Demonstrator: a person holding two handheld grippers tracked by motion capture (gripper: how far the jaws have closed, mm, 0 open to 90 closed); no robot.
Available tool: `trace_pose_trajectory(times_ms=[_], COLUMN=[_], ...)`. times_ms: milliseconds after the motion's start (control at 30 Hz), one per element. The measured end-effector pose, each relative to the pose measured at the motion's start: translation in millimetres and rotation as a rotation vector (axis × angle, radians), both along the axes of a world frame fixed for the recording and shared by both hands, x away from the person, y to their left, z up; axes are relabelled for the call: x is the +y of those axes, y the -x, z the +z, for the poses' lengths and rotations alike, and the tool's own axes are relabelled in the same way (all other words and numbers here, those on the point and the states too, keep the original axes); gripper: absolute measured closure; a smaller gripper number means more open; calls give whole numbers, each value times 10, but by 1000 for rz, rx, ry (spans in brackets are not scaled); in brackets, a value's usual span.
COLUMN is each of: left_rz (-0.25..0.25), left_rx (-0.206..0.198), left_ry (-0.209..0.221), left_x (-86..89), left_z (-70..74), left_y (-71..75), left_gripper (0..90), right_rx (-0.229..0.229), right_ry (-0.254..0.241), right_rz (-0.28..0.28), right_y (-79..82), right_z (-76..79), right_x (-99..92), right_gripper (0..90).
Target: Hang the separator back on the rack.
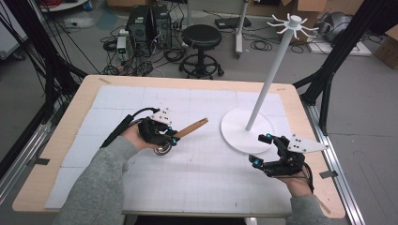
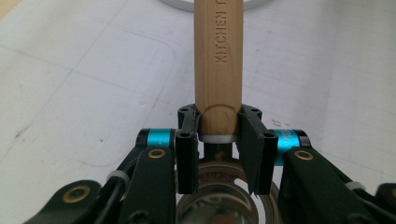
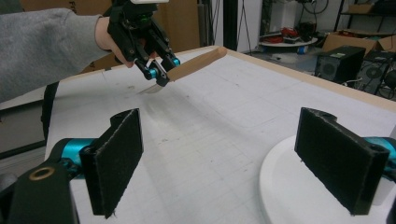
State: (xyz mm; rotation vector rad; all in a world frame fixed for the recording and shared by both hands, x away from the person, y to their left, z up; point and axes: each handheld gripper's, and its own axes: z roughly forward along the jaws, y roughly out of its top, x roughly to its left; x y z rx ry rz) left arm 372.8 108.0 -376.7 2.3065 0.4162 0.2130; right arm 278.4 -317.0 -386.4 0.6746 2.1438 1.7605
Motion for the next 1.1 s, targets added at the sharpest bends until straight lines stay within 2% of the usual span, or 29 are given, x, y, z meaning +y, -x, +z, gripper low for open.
trace_pose_trajectory(times_ms=[133,200,400,600,733,800,1100], left_rz=[31,31,22,50,63,69,82], left_rx=[3,1,-26,-33,-41,-51,-58], left_ry=[69,79,148,212,234,228,306], left_x=[21,22,-31,-70,-51,-42,-32], left_z=[-5,10,52,84,112,128,239], left_y=[23,30,89,106,93,97,119], left_gripper=[694,694,694,694,694,694,694], right_rx=[6,4,6,4,7,8,14], right_ry=[0,-1,-5,-7,-9,-9,-9], right_rz=[2,-2,-2,2,0,-1,-2], right_y=[-1,-4,-3,-1,0,1,0], right_z=[-1,-2,-1,0,1,1,-6], right_x=[2,1,-1,4,-2,-2,7], right_gripper=[146,146,146,146,146,146,146])
